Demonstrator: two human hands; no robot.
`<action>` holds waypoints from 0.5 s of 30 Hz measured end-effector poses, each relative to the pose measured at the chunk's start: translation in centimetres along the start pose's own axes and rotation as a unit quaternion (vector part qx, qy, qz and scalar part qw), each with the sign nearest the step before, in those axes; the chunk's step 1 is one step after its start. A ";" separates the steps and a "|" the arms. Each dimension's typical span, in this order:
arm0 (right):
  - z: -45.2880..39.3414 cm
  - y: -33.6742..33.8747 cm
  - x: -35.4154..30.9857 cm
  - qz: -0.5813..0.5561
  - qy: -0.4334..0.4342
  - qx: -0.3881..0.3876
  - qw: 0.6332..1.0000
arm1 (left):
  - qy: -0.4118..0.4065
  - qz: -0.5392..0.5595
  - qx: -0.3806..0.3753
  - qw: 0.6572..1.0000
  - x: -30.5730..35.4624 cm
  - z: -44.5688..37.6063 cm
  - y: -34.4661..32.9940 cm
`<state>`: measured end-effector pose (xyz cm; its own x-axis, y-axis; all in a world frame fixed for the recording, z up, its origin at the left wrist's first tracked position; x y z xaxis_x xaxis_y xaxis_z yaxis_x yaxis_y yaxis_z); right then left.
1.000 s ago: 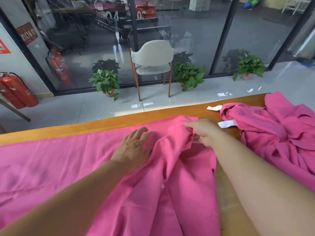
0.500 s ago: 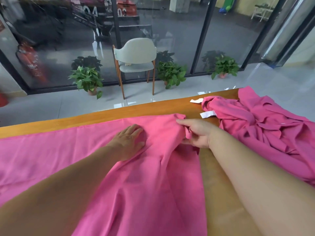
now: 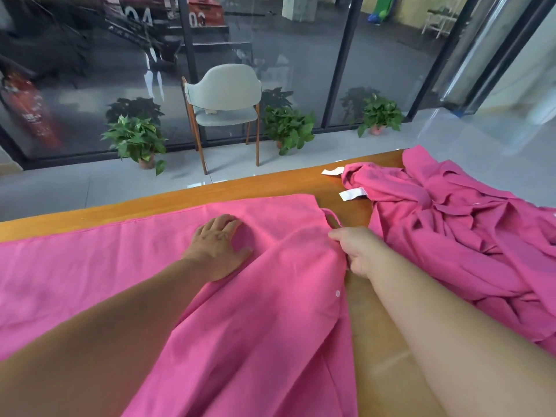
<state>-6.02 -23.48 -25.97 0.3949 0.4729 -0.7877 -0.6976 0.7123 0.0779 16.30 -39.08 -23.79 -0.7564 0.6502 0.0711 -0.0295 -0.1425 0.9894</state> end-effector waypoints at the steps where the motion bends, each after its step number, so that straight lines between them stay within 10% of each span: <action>1: -0.4 0.6 -0.3 0.013 0.013 0.020 1.000 | 0.014 0.002 0.010 1.000 0.2 -0.2 0.6; 12: -2.9 -4.6 -3.9 -0.019 -0.012 -0.081 0.996 | -0.035 0.056 0.079 0.995 5.7 -1.1 -0.2; 15: -4.2 -5.6 -7.0 -0.022 0.109 -0.073 0.991 | -0.024 0.073 0.116 0.990 5.7 -1.9 1.4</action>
<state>-7.37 -32.92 -23.42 0.3002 0.3078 -0.9028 -0.7677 0.6397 -0.0372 10.73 -36.97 -22.28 -0.7089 0.6713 0.2165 0.2333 -0.0665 0.9701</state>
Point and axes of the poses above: each hand's wrist, its own z-axis away from the middle knuckle, its own y-axis out of the back of the hand, x = y × z, the point moved 10 cm from there along -z, towards the middle knuckle, and after that the axes turned 8 degrees about -z, right-handed, at the moved point
